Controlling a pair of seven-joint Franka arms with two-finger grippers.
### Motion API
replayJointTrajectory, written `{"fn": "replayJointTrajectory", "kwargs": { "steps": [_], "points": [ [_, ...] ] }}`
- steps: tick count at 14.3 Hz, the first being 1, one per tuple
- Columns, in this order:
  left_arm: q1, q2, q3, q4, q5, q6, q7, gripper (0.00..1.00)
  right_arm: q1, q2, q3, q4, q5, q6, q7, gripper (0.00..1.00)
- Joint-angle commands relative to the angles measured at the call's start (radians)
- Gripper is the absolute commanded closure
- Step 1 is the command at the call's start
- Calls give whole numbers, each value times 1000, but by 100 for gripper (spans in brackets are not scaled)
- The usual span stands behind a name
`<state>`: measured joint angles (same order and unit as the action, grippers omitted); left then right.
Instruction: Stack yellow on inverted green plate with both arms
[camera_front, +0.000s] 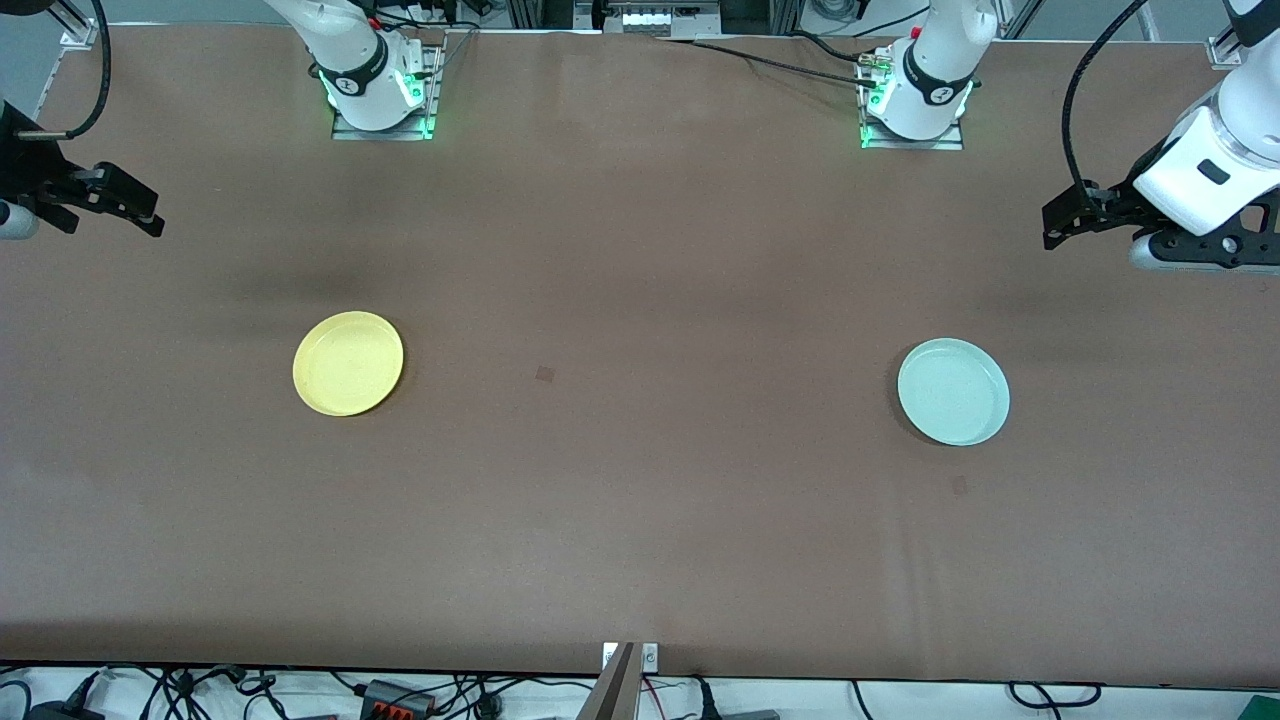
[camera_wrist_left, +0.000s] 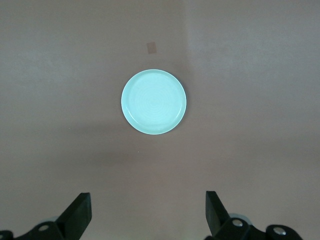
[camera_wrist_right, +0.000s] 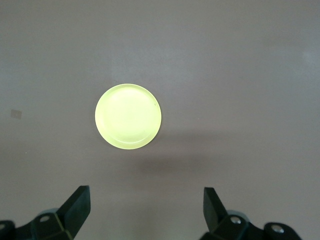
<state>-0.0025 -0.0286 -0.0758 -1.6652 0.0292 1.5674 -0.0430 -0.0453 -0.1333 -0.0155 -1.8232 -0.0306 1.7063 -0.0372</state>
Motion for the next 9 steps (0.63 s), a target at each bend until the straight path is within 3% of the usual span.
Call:
{"fn": "replayJointTrajectory", "kwargs": {
  "steps": [1,9],
  "points": [
    [4,13,-1,35,0,-27,12,0,-11,-6,8,-5,-2,0,-7,0],
    [6,22,7,35,-2,-32,17,0,-15,-3,8,-4,-2,12,-7,0]
  ]
}}
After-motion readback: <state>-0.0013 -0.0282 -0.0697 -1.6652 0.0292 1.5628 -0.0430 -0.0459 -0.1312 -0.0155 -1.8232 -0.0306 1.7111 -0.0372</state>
